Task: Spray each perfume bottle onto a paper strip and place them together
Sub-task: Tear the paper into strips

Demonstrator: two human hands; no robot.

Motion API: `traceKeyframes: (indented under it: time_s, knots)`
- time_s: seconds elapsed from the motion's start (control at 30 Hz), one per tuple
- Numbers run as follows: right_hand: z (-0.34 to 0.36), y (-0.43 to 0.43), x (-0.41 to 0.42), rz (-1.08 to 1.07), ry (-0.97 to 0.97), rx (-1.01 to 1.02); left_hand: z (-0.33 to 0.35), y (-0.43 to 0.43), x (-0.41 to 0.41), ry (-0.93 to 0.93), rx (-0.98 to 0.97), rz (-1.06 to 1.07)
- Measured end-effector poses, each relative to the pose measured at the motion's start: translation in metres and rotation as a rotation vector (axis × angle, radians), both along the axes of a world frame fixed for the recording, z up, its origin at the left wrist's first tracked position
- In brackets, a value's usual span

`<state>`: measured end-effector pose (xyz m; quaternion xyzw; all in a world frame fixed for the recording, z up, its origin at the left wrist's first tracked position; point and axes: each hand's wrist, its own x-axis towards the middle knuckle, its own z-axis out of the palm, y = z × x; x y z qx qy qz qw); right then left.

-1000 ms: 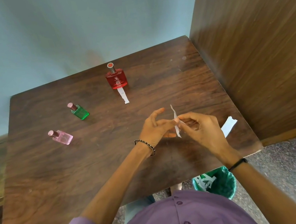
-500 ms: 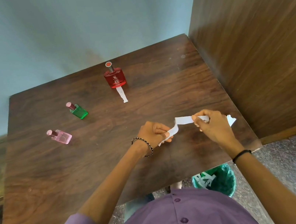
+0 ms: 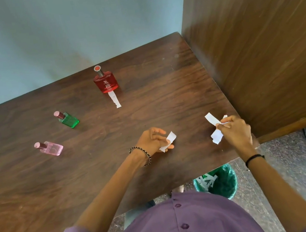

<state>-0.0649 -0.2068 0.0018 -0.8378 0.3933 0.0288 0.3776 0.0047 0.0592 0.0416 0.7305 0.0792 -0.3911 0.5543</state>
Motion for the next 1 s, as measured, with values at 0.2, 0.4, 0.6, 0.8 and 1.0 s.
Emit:
traceKeyframes:
  time_s: [0.2, 0.4, 0.6, 0.8, 1.0]
  knots:
    - [-0.003, 0.005, -0.011, 0.033, 0.04, -0.176, -0.005, -0.011, 0.001, -0.019, 0.005, 0.036]
    - [0.003, 0.019, -0.004, 0.072, 0.003, -0.185, -0.011, -0.01, 0.001, -0.225, 0.151, 0.027]
    - [0.017, 0.054, 0.014, 0.173, -0.186, 0.185, -0.013, -0.006, -0.001, -0.46, 0.22, 0.053]
    - [0.016, 0.11, 0.031, 0.288, -0.116, 0.554, -0.015, 0.004, -0.009, -0.617, 0.314, 0.011]
    - [0.001, 0.136, 0.048, 0.308, -0.088, 0.642, -0.023, 0.025, -0.015, -0.588, 0.29, 0.101]
